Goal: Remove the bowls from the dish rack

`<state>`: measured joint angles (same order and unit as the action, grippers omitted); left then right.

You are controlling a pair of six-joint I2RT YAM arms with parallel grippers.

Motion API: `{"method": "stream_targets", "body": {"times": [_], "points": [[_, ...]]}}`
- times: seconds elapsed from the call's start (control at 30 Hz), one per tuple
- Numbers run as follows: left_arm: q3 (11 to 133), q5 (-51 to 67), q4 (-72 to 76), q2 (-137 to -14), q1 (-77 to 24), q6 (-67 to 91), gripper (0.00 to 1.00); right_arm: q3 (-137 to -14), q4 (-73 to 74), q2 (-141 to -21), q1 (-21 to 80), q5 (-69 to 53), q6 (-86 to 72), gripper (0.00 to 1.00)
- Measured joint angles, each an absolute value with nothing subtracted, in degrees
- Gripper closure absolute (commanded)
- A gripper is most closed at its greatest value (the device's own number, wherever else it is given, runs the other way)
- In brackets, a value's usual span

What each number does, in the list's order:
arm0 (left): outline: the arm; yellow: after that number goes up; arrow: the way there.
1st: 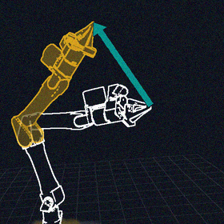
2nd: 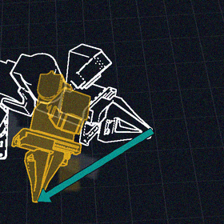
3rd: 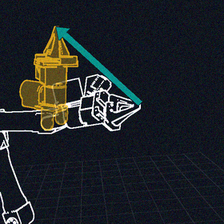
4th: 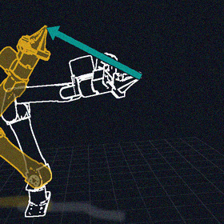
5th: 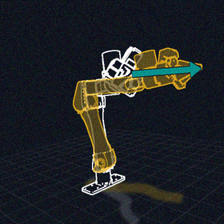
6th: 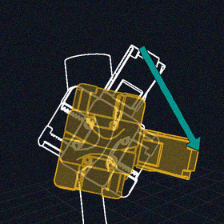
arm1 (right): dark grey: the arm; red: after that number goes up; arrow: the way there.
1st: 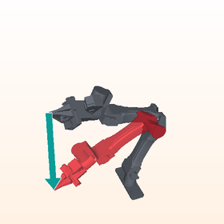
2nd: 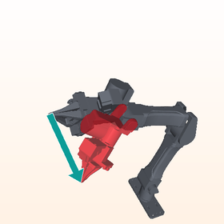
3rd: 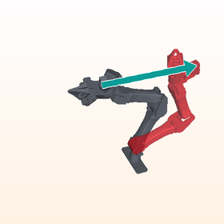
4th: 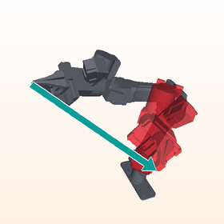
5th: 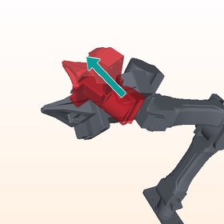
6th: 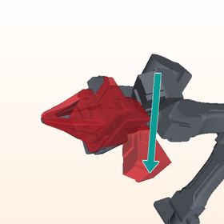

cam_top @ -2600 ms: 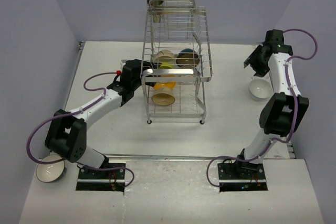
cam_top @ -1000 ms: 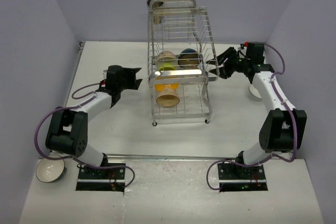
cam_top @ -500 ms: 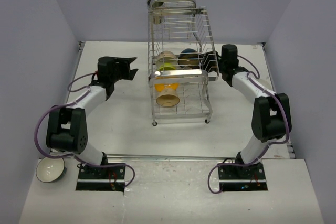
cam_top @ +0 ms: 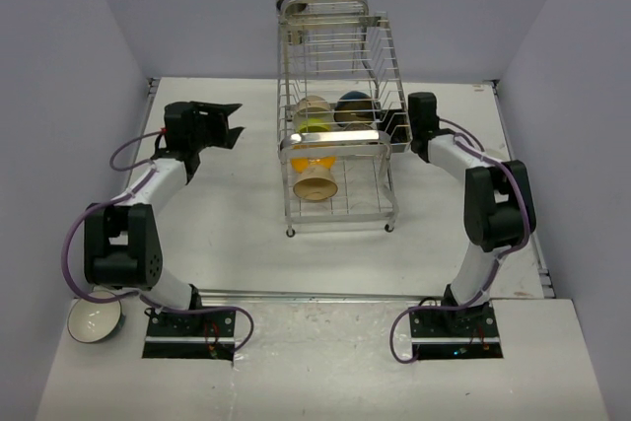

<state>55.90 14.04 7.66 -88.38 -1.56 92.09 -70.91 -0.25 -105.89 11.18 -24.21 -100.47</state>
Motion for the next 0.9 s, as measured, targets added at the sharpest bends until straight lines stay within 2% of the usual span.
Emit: {"method": "stream_targets", "body": {"times": [0.43,0.83,0.9], "points": [[57.6,15.9,6.3,-88.4,0.3,89.9,0.29,-74.0,3.3,-110.2,11.2,-18.8,-100.4,0.54],[57.6,16.6,6.3,-88.4,2.2,89.3,0.3,-80.7,6.5,-115.0,11.5,-17.3,-99.4,0.64],[57.6,16.8,6.3,-88.4,2.3,89.3,0.3,-80.7,6.8,-115.1,11.6,-17.3,-99.3,0.72]]}}
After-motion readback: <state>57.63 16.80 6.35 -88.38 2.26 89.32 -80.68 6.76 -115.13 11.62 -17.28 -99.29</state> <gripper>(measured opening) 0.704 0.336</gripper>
